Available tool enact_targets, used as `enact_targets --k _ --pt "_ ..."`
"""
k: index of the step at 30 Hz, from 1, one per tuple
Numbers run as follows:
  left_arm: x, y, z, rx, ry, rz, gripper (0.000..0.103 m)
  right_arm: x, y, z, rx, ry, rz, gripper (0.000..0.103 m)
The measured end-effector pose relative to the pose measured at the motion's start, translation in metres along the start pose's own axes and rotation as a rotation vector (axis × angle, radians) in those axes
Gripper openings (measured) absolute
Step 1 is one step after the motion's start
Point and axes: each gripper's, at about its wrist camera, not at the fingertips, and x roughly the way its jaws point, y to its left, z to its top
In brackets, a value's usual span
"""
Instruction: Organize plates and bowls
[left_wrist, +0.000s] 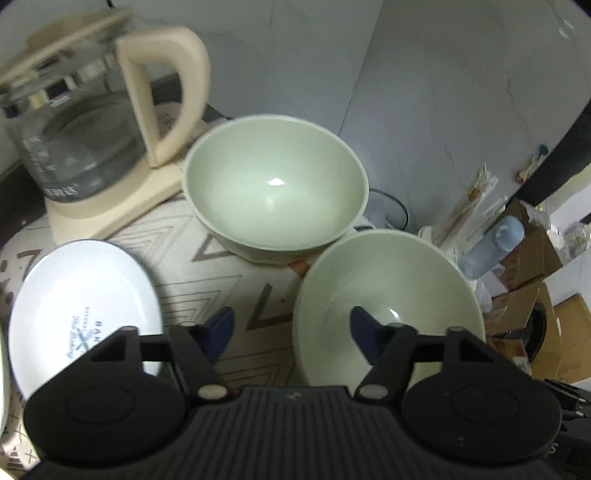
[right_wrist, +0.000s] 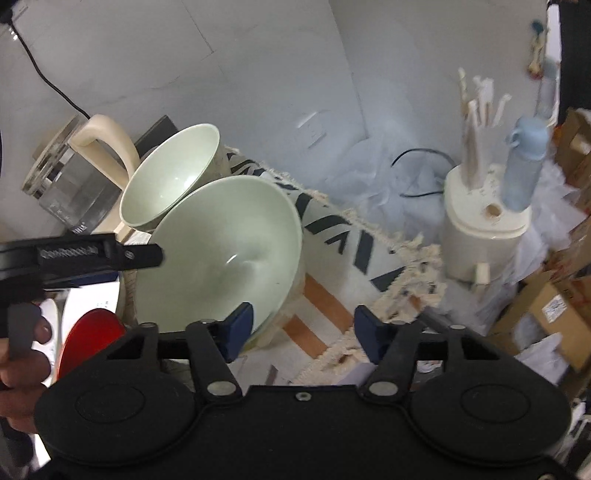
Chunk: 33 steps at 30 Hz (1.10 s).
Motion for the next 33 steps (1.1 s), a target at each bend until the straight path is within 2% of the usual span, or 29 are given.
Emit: enact_targets --k 2,4,5,6,7,8,10,12,15,25,29,33 --pt "0.01 -0.001 0.002 -0.018 0.048 0.007 0.059 0.01 0.0 0.003 0.006 0.017 0.008 0.053" --pt "0.02 0.0 0.003 -0.044 0.092 0.008 0.046 0.02 0.0 0.005 0.021 0.037 0.007 0.05" --pt "0.024 0.0 0.002 -0.05 0.105 0.019 0.043 0.024 0.0 0.005 0.027 0.048 0.008 0.046" --pt "0.027 0.0 0.001 -0.059 0.119 0.027 0.035 0.029 0.001 0.006 0.034 0.061 0.01 0.043" --pt "0.03 0.0 0.0 -0.069 0.131 0.023 0.027 0.033 0.003 0.007 0.037 0.076 0.013 0.035" --pt "0.032 -0.001 -0.001 -0.077 0.141 0.011 0.026 0.037 0.004 0.008 0.034 0.091 0.015 0.026" --pt "0.032 -0.003 -0.002 -0.082 0.147 0.001 0.021 0.041 0.011 0.009 0.014 0.111 0.006 0.02" --pt "0.026 -0.005 -0.001 -0.101 0.145 -0.011 0.022 0.037 0.02 0.01 -0.019 0.114 -0.021 0.02" --pt "0.009 -0.01 0.003 -0.085 0.095 -0.004 0.022 0.024 0.024 0.012 -0.053 0.081 -0.004 0.02" --pt "-0.038 -0.013 0.004 -0.101 0.023 -0.035 0.021 -0.017 0.034 0.02 -0.076 0.023 0.026 0.019" --pt "-0.055 -0.004 0.001 -0.135 0.007 -0.041 0.006 -0.027 0.038 0.024 -0.111 0.008 0.029 0.019" --pt "-0.07 0.006 -0.004 -0.164 -0.013 -0.054 0.005 -0.038 0.045 0.027 -0.139 -0.003 0.052 0.02"
